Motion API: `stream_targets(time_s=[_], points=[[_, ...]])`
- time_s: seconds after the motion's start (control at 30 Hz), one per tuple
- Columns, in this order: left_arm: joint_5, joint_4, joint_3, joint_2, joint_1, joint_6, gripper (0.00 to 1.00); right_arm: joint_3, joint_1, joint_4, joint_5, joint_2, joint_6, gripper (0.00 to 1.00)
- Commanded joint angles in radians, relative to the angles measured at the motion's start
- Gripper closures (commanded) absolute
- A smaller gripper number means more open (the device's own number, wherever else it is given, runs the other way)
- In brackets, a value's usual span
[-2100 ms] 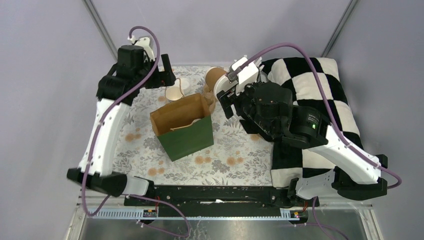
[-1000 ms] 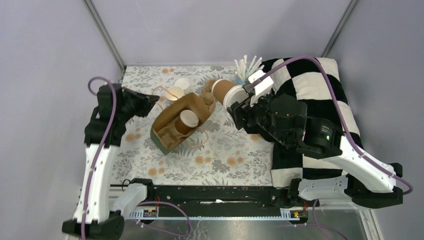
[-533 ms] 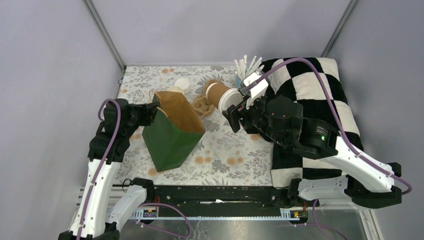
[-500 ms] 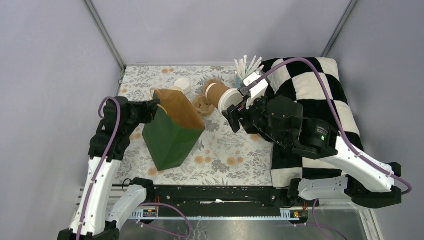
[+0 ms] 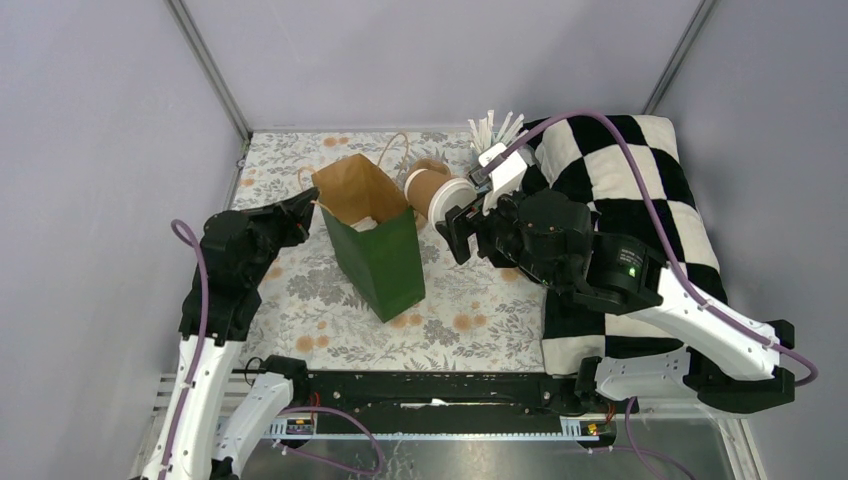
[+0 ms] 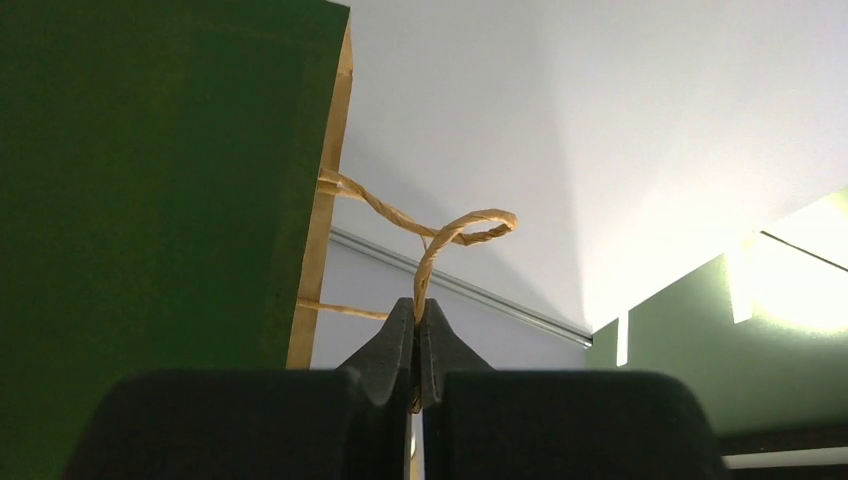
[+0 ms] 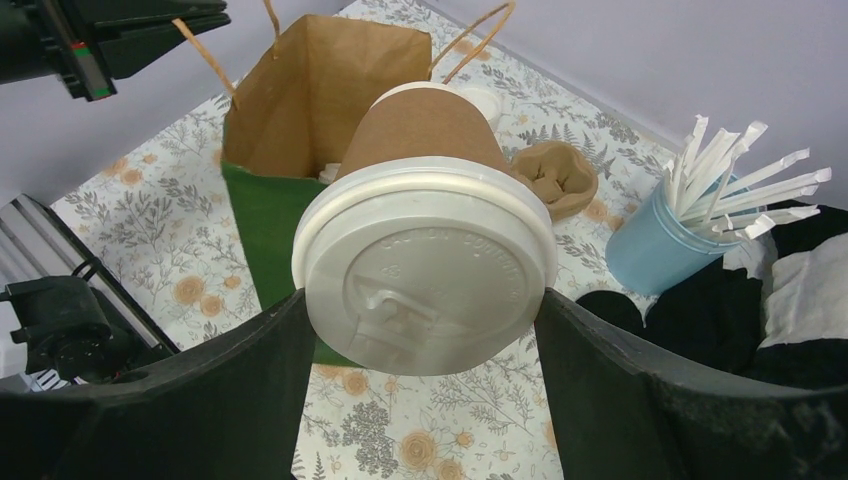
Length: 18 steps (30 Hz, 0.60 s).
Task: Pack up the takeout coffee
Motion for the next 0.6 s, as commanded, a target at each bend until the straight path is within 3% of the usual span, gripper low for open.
stream_targets(time_s=[0.0, 0.13, 0.3, 0.37, 0.43, 0.57], points=[[0.021, -0.032, -0.032, -0.057, -0.002, -0.032, 1.0, 0.047, 0.004, 0.019, 0.003, 0.012, 0.03, 0.58], [0.09, -0.138, -0.029, -0.068, -0.002, 0.081, 0.98, 0.051, 0.004, 0.026, -0.001, 0.021, 0.031, 0.58], [0.086, -0.24, -0.019, -0.121, -0.002, 0.196, 0.86, 0.046, 0.004, 0.035, 0.008, 0.024, 0.026, 0.58], [0.084, -0.315, 0.0, -0.141, -0.002, 0.231, 0.74, 0.042, 0.004, 0.041, 0.008, 0.022, 0.023, 0.59], [0.069, -0.404, 0.041, -0.158, -0.002, 0.298, 0.55, 0.041, 0.004, 0.04, 0.012, 0.023, 0.021, 0.59], [0.003, -0.56, 0.173, -0.152, -0.002, 0.498, 0.32, 0.042, 0.004, 0.04, 0.015, 0.026, 0.011, 0.59]])
